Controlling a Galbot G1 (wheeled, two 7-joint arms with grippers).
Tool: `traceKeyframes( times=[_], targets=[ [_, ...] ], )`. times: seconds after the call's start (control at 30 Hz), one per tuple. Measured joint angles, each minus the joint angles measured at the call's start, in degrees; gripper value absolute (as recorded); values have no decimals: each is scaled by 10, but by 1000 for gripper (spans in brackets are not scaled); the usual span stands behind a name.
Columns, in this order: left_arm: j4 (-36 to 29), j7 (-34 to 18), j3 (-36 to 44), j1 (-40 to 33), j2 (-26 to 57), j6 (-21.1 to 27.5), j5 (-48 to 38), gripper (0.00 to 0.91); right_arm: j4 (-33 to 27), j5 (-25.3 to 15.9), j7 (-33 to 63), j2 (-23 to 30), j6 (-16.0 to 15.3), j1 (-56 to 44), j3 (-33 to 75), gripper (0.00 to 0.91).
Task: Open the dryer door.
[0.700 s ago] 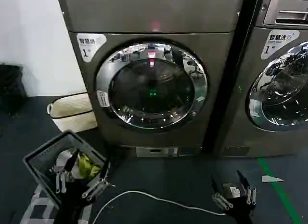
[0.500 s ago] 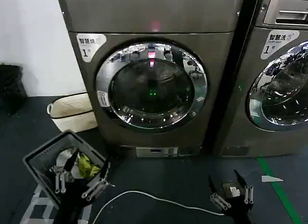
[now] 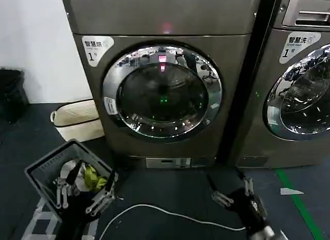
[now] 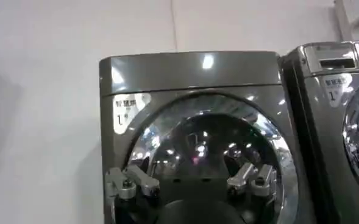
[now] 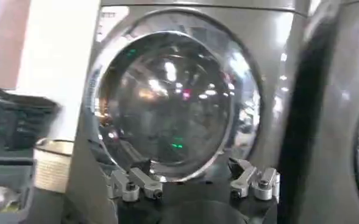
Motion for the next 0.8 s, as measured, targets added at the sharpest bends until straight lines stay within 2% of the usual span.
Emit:
traceKeyframes(
  times=[0.2, 0.4, 0.8],
  targets=[
    [-1, 0, 3, 7, -7, 0, 2, 907, -46, 39, -10, -51, 2, 105, -63, 907],
    [-3, 1, 4, 13, -15, -2, 8, 907, -89, 57, -19, -80, 4, 216, -136, 907],
    [-3, 2, 0, 16, -23, -5, 13, 907, -193, 83, -42, -77, 32, 407, -284, 907]
  ],
)
